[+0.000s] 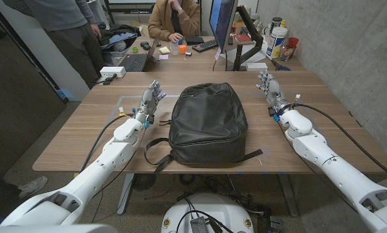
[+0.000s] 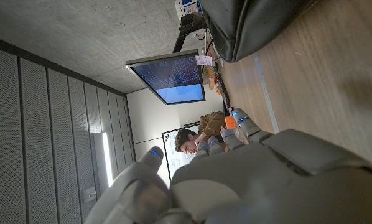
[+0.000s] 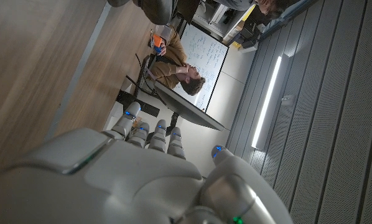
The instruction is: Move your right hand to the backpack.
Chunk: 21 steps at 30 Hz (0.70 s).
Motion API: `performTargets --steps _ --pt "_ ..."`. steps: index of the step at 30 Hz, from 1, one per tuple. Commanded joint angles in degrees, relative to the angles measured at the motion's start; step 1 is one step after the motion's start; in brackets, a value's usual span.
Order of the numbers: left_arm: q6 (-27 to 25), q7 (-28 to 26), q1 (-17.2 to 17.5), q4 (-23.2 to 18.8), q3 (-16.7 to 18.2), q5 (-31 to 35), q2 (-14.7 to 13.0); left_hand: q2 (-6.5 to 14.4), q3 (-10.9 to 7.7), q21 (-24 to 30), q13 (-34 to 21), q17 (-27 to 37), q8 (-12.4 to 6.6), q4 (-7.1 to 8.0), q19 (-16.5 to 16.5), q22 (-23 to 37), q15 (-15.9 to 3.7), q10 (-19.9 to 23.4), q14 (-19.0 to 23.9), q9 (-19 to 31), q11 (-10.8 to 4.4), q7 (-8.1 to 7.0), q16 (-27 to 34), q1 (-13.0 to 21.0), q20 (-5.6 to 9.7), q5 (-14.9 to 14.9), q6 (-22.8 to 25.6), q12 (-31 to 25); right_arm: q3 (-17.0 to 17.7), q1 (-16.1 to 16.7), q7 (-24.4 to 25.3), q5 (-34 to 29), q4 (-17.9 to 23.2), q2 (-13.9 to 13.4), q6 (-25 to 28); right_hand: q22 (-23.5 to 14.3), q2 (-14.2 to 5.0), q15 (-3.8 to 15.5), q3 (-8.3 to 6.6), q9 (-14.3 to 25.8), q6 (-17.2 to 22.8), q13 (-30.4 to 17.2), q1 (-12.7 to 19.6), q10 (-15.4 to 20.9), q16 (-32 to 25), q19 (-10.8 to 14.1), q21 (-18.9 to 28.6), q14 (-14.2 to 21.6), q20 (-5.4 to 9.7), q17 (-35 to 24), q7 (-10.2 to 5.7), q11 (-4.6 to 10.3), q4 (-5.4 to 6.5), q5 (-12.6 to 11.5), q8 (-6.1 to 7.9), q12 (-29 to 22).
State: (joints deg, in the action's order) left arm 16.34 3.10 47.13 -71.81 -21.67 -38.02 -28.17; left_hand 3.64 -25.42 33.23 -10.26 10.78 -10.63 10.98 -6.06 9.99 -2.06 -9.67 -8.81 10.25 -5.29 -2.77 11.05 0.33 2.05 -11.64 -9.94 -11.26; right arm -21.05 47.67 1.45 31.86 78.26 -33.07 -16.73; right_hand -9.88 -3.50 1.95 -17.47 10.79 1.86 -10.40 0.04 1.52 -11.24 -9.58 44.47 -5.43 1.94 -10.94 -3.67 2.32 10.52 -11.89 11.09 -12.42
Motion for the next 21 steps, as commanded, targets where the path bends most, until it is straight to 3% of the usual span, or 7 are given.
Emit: performTargets --steps 1,21 --pt "0.20 0.49 0.28 0.31 0.17 -0.38 -0.02 6.38 0.09 -0.26 -0.19 0.22 -0.31 -0.07 0.09 0.24 -2.14 -0.32 -0.14 0.23 0.02 0.11 0.07 0.13 2.23 -0.36 -2.37 -0.28 0.00 -0.45 0.49 -1.14 1.42 -0.75 0.74 -0.17 -6.20 1.62 0.02 0.12 0.23 -0.17 0.31 0.38 -0.26 -2.13 -0.38 0.49 3.08 0.03 0.01 0.01 -0.11 -0.28 0.47 -0.16" --pt "0.59 0.51 1.10 -0.11 0.49 -0.77 -0.14 6.39 0.10 -0.51 -0.20 0.21 -0.33 -0.08 0.15 0.25 -2.16 -0.21 -0.17 0.24 0.03 0.18 0.04 0.16 2.18 -0.38 -2.11 -0.26 0.19 -0.62 1.39 -2.97 4.01 -2.10 1.25 -0.19 -6.22 1.46 -0.05 0.13 0.44 -0.18 0.34 0.74 -0.24 -1.87 -0.69 0.68 3.19 0.06 0.12 -0.12 -0.12 -0.25 0.43 -0.19"
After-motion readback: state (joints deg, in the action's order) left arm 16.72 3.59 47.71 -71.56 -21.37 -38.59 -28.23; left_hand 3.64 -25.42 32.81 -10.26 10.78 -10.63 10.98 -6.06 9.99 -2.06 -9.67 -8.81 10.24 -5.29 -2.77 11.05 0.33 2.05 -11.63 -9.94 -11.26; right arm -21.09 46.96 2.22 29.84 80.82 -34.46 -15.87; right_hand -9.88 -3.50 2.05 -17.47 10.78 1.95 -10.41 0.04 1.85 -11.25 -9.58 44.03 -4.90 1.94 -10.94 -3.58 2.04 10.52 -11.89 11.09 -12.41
